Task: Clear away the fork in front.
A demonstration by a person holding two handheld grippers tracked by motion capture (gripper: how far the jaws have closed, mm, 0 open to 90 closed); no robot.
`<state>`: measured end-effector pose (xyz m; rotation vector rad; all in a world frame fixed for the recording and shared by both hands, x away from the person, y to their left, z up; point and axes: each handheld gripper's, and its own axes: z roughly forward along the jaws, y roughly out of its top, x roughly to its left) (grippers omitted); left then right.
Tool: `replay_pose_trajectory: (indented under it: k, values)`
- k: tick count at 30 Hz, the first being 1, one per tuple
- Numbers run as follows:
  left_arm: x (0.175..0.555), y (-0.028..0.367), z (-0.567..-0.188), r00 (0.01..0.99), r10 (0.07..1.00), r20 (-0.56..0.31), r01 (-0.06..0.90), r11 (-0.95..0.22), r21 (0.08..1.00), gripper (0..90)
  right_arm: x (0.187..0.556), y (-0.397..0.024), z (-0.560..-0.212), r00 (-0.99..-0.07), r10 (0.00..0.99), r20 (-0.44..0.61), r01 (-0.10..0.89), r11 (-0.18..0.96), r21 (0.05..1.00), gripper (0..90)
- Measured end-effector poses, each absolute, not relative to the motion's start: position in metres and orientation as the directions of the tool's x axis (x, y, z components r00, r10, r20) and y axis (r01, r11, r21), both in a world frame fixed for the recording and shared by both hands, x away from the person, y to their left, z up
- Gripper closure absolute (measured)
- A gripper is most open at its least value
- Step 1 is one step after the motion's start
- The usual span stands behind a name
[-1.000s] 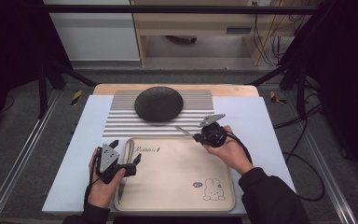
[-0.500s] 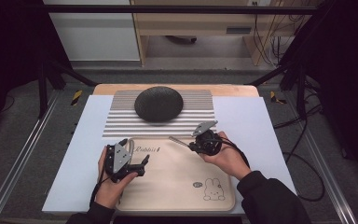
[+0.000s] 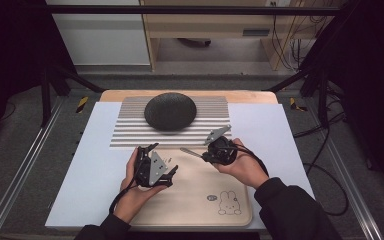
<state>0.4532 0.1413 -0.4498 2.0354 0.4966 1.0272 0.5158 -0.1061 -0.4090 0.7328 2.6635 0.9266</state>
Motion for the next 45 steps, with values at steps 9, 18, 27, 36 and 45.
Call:
replay_pose_trajectory:
  k: [9,18,27,36,45]
  values:
    - [0.443,0.143,-0.455,0.551,0.625,0.553,-0.051,-0.636,0.77,8.7,0.518,-0.082,-0.395,-0.881,0.471,-0.054,0.349,0.721,0.599,85.1]
    - [0.441,0.143,-0.457,0.503,0.58,0.641,-0.096,-0.699,0.708,11.4,0.515,-0.061,-0.389,-0.901,0.431,-0.043,0.332,0.751,0.571,85.1]
    - [0.436,0.134,-0.464,0.456,0.494,0.74,-0.14,-0.782,0.608,21.7,0.51,-0.048,-0.379,-0.914,0.405,-0.035,0.316,0.761,0.566,85.1]
    - [0.434,0.129,-0.468,0.42,0.436,0.796,-0.17,-0.824,0.541,35.8,0.506,-0.04,-0.377,-0.921,0.389,-0.026,0.309,0.77,0.558,85.1]
    - [0.432,0.128,-0.467,0.402,0.401,0.823,-0.181,-0.846,0.501,52.7,0.505,-0.038,-0.376,-0.918,0.395,-0.021,0.318,0.769,0.554,85.1]
